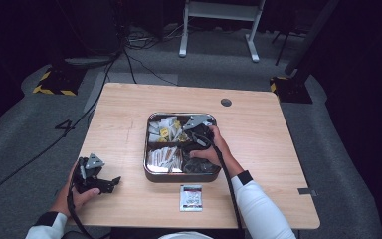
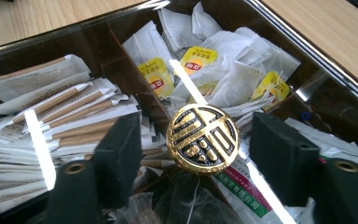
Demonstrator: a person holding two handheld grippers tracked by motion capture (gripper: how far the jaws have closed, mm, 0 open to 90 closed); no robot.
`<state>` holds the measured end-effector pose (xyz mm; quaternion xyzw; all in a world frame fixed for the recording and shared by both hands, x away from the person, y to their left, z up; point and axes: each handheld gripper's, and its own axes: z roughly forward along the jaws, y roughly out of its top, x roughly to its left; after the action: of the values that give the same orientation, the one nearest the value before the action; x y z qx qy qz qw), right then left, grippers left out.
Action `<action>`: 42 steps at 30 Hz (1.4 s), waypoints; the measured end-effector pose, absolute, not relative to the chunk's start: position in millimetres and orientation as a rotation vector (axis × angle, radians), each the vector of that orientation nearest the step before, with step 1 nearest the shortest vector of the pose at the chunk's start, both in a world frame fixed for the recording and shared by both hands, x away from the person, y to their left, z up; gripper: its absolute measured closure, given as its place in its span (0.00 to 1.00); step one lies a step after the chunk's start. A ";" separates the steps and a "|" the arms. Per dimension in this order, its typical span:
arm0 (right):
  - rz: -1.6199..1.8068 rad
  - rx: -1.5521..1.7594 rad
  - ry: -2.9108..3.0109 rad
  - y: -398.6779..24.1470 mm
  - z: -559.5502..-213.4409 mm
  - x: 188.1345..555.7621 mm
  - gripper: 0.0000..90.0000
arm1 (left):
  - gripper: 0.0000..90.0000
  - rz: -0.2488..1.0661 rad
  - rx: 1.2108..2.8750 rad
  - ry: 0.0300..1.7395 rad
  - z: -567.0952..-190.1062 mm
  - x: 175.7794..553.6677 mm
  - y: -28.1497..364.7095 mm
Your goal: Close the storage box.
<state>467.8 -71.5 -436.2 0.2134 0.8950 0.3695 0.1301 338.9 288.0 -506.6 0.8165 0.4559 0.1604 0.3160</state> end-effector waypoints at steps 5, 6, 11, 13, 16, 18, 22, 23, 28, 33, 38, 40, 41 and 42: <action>1.137 0.629 2.619 -73.3 -436.9 469.4 0.22 | 0.00 0.426 2.148 1.199 -506.7 338.9 288.0; 1.142 0.627 2.623 -72.8 -436.7 468.9 0.21 | 0.00 0.424 2.151 1.199 -506.6 338.9 288.1; 1.122 0.605 2.628 -71.1 -436.9 467.0 0.18 | 0.00 0.426 2.149 1.198 -506.8 338.9 288.0; 1.104 0.592 2.628 -71.6 -436.4 466.5 0.18 | 0.00 0.425 2.149 1.199 -506.7 338.9 288.0; 1.084 0.572 2.623 -72.9 -434.9 465.2 0.22 | 0.00 0.423 2.152 1.198 -506.5 339.0 288.2; 1.072 0.555 2.622 -74.4 -433.7 464.4 0.22 | 0.00 0.423 2.151 1.199 -506.5 338.9 288.1; 1.060 0.546 2.618 -78.9 -430.9 463.3 0.24 | 0.00 0.425 2.150 1.198 -506.7 338.9 288.1; 1.060 0.546 2.613 -80.4 -429.9 463.1 0.24 | 0.00 0.423 2.152 1.198 -506.6 339.0 288.2; 1.055 0.542 2.599 -89.8 -423.9 460.5 0.24 | 0.00 0.425 2.150 1.198 -506.7 338.9 288.1; 1.054 0.538 2.588 -99.8 -418.1 456.8 0.24 | 0.00 0.422 2.152 1.197 -506.5 339.0 288.2; 1.049 0.539 2.569 -112.4 -412.5 453.3 0.24 | 0.00 0.423 2.152 1.198 -506.5 339.0 288.2; 1.041 0.537 2.563 -116.9 -410.9 451.9 0.25 | 0.00 0.423 2.152 1.198 -506.6 339.0 288.2; 1.041 0.537 2.563 -116.9 -410.9 451.9 0.25 | 0.00 0.423 2.152 1.198 -506.6 339.0 288.2; 1.042 0.537 2.555 -121.9 -409.1 450.3 0.25 | 0.00 0.423 2.151 1.199 -506.6 338.9 288.1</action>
<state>450.3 -121.9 -409.1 0.1883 0.8965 0.3658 0.1644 338.9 288.1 -506.6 0.8168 0.4553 0.1607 0.3159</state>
